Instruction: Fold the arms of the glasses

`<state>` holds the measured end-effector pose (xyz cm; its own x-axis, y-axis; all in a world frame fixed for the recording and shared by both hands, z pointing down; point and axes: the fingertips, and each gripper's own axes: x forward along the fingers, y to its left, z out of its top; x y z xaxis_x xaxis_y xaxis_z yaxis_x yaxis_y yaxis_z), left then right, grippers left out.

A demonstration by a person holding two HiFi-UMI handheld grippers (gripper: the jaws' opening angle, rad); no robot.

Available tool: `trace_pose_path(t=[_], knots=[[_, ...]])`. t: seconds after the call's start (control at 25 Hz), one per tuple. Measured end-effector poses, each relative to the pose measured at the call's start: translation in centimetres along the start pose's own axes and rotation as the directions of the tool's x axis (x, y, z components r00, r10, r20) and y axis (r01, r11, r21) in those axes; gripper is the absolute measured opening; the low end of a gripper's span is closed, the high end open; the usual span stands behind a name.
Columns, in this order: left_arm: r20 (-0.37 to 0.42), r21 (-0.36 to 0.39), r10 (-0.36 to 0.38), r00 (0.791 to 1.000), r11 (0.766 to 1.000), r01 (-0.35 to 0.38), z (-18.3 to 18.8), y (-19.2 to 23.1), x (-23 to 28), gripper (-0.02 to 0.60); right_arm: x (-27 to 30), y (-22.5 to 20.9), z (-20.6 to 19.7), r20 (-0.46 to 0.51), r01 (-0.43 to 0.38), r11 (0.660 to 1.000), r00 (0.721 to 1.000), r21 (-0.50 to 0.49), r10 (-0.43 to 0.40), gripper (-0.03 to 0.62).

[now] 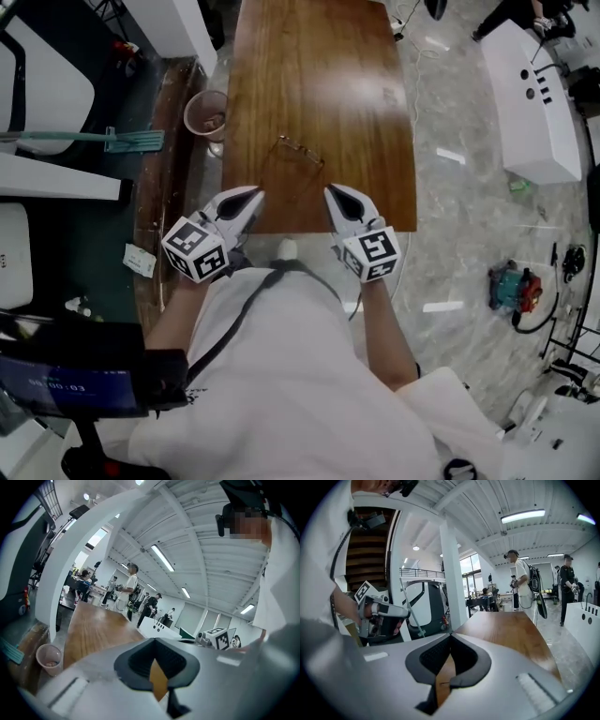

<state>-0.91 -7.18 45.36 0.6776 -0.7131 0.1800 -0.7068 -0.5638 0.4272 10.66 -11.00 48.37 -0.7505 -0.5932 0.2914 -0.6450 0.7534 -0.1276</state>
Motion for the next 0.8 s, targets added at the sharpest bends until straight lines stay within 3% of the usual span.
trace_pose_path(t=[0.2, 0.4, 0.6, 0.8], knots=[[-0.009, -0.012, 0.053, 0.999, 0.999, -0.053, 0.0, 1.1, 0.9, 0.006, 3.1, -2.0, -0.7, -0.052, -0.042, 0.998, 0.998, -0.046, 0.040, 0.009], [-0.025, -0.022, 0.090, 0.996, 0.996, -0.090, -0.3, 3.6, 0.7, 0.006, 7.4, -3.8, -3.1, -0.171, -0.055, 0.989, 0.985, -0.137, 0.031, 0.010], [-0.046, -0.056, 0.086, 0.995, 0.995, -0.088, -1.2, 6.2, 1.0, 0.009, 12.4, -5.2, -6.2, -0.322, -0.080, 0.976, 0.947, -0.201, 0.011, 0.055], [-0.088, -0.088, 0.060, 0.994, 0.994, -0.068, -2.8, 8.9, 0.7, 0.021, 16.4, -6.1, -9.7, -0.454, -0.105, 0.966, 0.891, -0.237, -0.015, 0.078]])
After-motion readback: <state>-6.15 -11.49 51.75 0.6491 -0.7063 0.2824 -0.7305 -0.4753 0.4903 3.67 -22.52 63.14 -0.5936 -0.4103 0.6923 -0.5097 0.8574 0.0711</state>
